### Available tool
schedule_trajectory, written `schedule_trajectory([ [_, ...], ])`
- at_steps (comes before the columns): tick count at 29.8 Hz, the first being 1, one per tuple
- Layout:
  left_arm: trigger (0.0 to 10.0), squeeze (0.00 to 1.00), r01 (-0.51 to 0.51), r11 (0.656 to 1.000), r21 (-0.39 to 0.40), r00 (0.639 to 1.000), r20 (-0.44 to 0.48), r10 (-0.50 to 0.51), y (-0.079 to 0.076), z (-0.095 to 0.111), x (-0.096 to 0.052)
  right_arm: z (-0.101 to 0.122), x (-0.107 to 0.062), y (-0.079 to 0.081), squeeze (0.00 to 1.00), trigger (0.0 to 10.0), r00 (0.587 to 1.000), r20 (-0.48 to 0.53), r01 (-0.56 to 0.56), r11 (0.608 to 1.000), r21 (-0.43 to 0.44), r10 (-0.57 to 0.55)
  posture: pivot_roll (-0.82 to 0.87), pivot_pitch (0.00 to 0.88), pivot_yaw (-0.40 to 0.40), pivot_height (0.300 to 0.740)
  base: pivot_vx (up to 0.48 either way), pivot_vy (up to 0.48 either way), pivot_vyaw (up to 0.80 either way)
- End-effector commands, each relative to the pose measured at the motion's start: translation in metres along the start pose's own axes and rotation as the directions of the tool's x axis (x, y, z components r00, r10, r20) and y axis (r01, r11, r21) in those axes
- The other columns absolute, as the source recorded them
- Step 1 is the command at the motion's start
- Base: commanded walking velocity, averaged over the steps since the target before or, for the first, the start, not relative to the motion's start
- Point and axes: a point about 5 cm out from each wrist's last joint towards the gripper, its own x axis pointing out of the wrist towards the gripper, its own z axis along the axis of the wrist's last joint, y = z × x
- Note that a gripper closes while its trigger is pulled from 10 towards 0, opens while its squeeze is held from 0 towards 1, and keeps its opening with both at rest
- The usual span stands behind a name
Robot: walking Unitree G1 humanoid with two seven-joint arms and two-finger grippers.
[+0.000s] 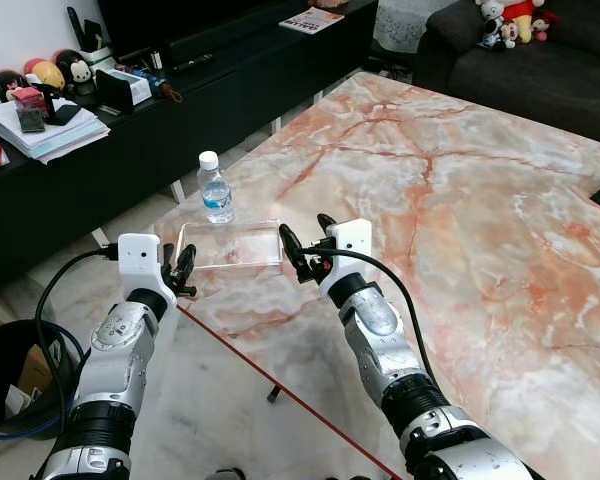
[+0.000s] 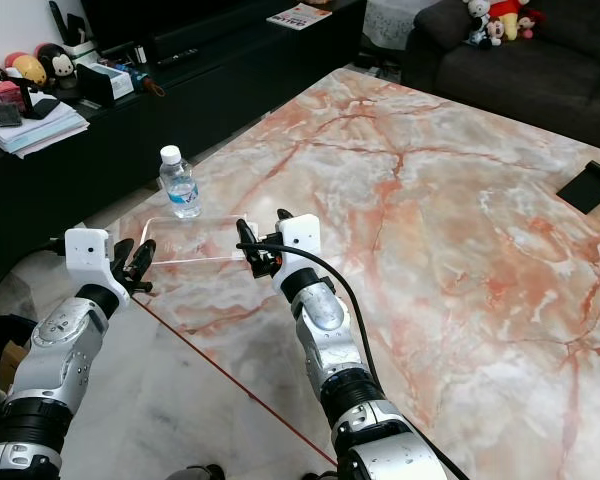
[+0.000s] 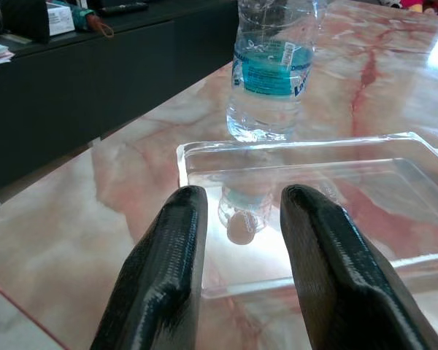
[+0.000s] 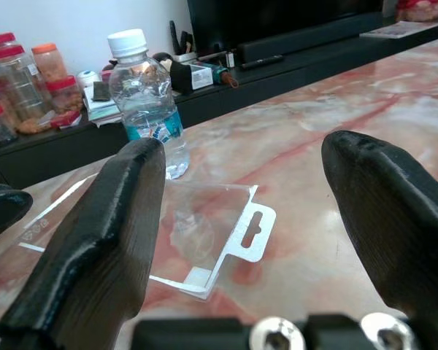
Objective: Picking trash to rubbish bin
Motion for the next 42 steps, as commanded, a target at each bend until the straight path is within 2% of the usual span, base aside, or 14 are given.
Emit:
schedule_trajectory([
  [1, 10.0, 0.00, -0.013, 0.999, -0.033, 1.000, 0.002, 0.013, 0.006, 0.002, 0.004, 0.002, 0.005, 0.012, 0.00, 10.0, 1.000, 0.010, -0.022, 0.999, 0.026, 0.022, 0.13, 0.151, -0.034, 0.740, 0.000, 0.000, 0.00],
  [2, 10.0, 0.00, -0.016, 0.999, -0.042, 1.000, 0.001, 0.016, 0.006, 0.002, 0.004, 0.002, 0.005, 0.012, 0.00, 10.0, 1.000, 0.010, -0.022, 0.999, 0.026, 0.022, 0.13, 0.151, -0.034, 0.740, 0.000, 0.000, 0.00],
  [3, 10.0, 0.00, -0.030, 0.996, -0.089, 1.000, -0.003, 0.030, 0.008, 0.002, 0.008, 0.002, 0.005, 0.012, 0.00, 10.0, 1.000, 0.011, -0.022, 0.999, 0.026, 0.022, 0.12, 0.151, -0.034, 0.740, 0.000, 0.000, 0.00],
  [9, 10.0, 0.00, -0.015, 0.993, -0.115, 1.000, -0.014, 0.013, 0.005, 0.001, 0.011, 0.002, 0.004, 0.012, 0.00, 10.0, 1.000, 0.013, -0.019, 0.999, 0.026, 0.019, 0.12, 0.151, -0.033, 0.740, 0.000, 0.000, 0.00],
  [13, 10.0, 0.00, 0.044, 0.985, -0.165, 0.998, -0.037, -0.051, -0.008, -0.003, 0.014, 0.002, 0.004, 0.011, 0.00, 10.0, 1.000, 0.011, -0.018, 1.000, 0.023, 0.018, 0.12, 0.152, -0.034, 0.740, 0.000, 0.000, 0.00],
  [15, 10.0, 0.00, 0.052, 0.985, -0.167, 0.997, -0.040, -0.059, -0.009, -0.004, 0.014, 0.002, 0.004, 0.011, 0.00, 10.0, 1.000, 0.011, -0.018, 1.000, 0.023, 0.018, 0.12, 0.152, -0.034, 0.740, 0.000, 0.000, 0.00],
  [19, 10.0, 0.00, 0.130, 0.973, -0.190, 0.986, -0.081, -0.148, -0.024, -0.009, 0.013, 0.002, 0.004, 0.011, 0.00, 10.0, 1.000, 0.012, -0.021, 1.000, 0.022, 0.020, 0.12, 0.152, -0.033, 0.740, 0.000, 0.000, 0.00],
  [24, 10.0, 0.00, 0.146, 0.963, -0.225, 0.982, -0.082, -0.168, -0.029, -0.009, 0.010, 0.002, 0.004, 0.012, 0.00, 10.0, 1.000, 0.012, -0.021, 1.000, 0.023, 0.021, 0.12, 0.153, -0.032, 0.740, 0.000, 0.000, 0.00],
  [32, 10.0, 0.00, 0.201, 0.932, -0.302, 0.970, -0.073, -0.233, -0.052, -0.006, 0.011, 0.003, 0.005, 0.012, 0.00, 10.0, 1.000, 0.011, -0.024, 0.999, 0.023, 0.023, 0.12, 0.151, -0.035, 0.740, 0.000, 0.000, 0.00],
  [34, 10.0, 0.00, 0.219, 0.922, -0.318, 0.965, -0.071, -0.254, -0.059, -0.005, 0.011, 0.003, 0.005, 0.012, 0.00, 10.0, 1.000, 0.011, -0.023, 0.999, 0.022, 0.023, 0.12, 0.147, -0.034, 0.740, 0.000, 0.000, 0.00],
  [35, 10.0, 0.00, 0.246, 0.904, -0.350, 0.957, -0.063, -0.284, -0.071, -0.005, 0.012, 0.003, 0.005, 0.012, 0.00, 10.0, 1.000, 0.011, -0.023, 1.000, 0.020, 0.023, 0.12, 0.146, -0.034, 0.740, 0.000, 0.000, 0.00],
  [38, 10.0, 0.00, 0.269, 0.873, -0.406, 0.947, -0.051, -0.316, -0.086, -0.003, 0.014, 0.003, 0.005, 0.011, 0.00, 10.0, 1.000, 0.010, -0.023, 1.000, 0.020, 0.022, 0.12, 0.147, -0.034, 0.740, 0.000, 0.000, 0.00],
  [41, 10.0, 0.00, 0.347, 0.831, -0.435, 0.917, -0.027, -0.397, -0.119, 0.002, 0.016, 0.003, 0.005, 0.012, 0.00, 10.0, 1.000, 0.011, -0.024, 1.000, 0.020, 0.024, 0.12, 0.145, -0.033, 0.740, 0.000, 0.000, 0.00],
  [42, 10.0, 0.00, 0.359, 0.822, -0.443, 0.912, -0.022, -0.410, -0.124, 0.003, 0.016, 0.003, 0.005, 0.012, 0.00, 10.0, 1.000, 0.011, -0.023, 1.000, 0.020, 0.023, 0.12, 0.144, -0.033, 0.740, 0.000, 0.000, 0.00],
])
